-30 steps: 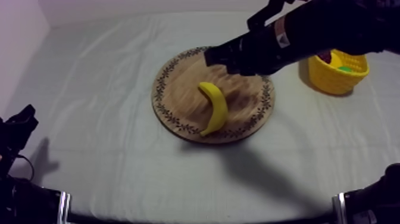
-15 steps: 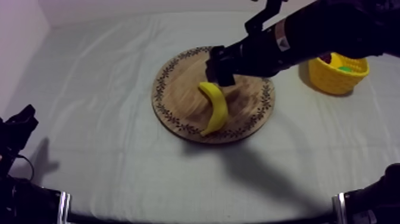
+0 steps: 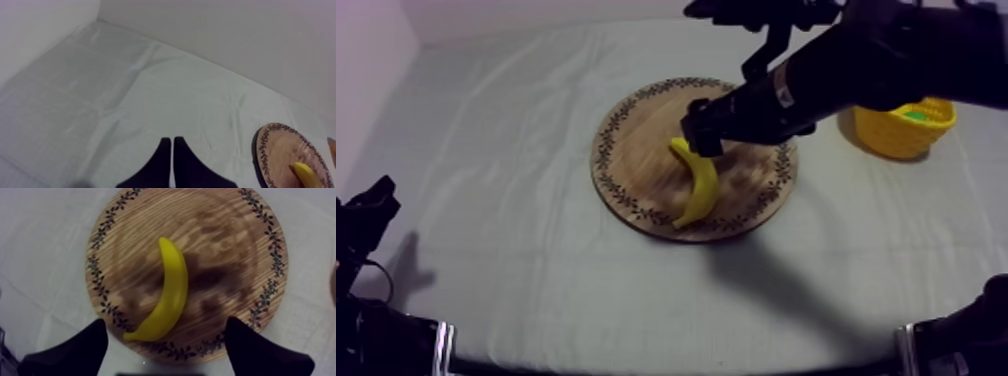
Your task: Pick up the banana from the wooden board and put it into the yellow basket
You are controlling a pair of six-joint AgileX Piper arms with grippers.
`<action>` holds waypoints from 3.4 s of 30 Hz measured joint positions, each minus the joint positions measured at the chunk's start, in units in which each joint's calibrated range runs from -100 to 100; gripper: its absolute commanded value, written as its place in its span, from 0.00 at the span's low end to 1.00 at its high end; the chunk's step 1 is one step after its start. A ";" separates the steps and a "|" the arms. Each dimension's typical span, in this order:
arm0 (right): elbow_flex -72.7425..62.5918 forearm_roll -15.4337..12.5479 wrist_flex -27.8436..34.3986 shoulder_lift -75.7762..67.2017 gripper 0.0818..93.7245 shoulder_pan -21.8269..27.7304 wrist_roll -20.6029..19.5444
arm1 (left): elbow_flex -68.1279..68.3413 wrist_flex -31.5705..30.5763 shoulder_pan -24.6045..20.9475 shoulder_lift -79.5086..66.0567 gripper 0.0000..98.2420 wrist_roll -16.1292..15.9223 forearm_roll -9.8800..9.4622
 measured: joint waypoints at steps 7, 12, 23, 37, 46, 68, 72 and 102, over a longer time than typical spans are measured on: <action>-1.88 3.38 -0.05 9.10 0.94 0.94 -3.61 | 0.00 0.00 0.00 0.00 0.00 0.00 0.00; -4.52 6.67 2.11 16.36 0.94 -0.26 -7.11 | 0.00 0.00 0.00 0.00 0.00 0.00 0.00; -10.63 6.15 5.77 25.26 0.91 -1.43 -6.88 | 0.00 0.00 0.00 0.00 0.00 0.00 0.00; -21.60 -2.39 9.18 34.20 0.38 0.55 3.48 | 0.00 0.00 0.00 0.00 0.00 0.00 0.00; -23.30 -4.68 10.71 34.79 0.27 1.51 7.10 | 0.00 0.00 0.00 0.00 0.00 0.00 0.00; -18.24 -7.80 16.05 4.92 0.31 20.98 24.00 | 0.00 0.00 0.00 0.00 0.00 0.00 0.00; -19.86 -9.11 15.82 5.43 0.31 26.46 27.39 | 0.00 0.00 0.00 0.00 0.00 0.00 0.00; -21.95 -9.80 5.57 20.10 0.33 39.74 31.49 | 0.00 0.00 0.00 0.00 0.00 0.00 0.00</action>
